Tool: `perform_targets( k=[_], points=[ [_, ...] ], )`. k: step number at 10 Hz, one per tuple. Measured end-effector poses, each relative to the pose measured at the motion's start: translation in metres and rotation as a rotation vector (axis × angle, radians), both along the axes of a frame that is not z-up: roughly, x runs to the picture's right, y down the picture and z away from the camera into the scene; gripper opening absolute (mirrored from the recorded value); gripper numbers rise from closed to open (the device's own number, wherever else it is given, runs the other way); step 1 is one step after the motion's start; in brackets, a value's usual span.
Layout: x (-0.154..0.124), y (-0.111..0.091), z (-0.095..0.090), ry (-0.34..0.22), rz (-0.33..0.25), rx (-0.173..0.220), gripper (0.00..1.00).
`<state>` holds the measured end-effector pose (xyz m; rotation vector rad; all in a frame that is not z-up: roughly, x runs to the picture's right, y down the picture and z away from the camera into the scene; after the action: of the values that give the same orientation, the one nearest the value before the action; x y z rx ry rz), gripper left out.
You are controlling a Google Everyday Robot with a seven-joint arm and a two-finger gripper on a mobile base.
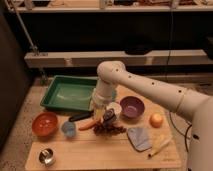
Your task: Wipe tray with brush
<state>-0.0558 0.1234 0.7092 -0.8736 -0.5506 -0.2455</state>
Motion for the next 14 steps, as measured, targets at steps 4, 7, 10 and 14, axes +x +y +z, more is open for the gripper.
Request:
perform_targets(
  k=[4,7,10,14],
  points=[
    [-0.001,0.0,0.0,0.001,-0.011,0.006,0.0],
    [-0.024,-0.026,0.005,-0.02,-0.011,0.092,0.0],
    [-0.056,-0.077,0.035,-0.064,0.015,0.191,0.0],
    [-0.154,-0.169,0.079,-0.204,0.08,0.404,0.0]
  ],
)
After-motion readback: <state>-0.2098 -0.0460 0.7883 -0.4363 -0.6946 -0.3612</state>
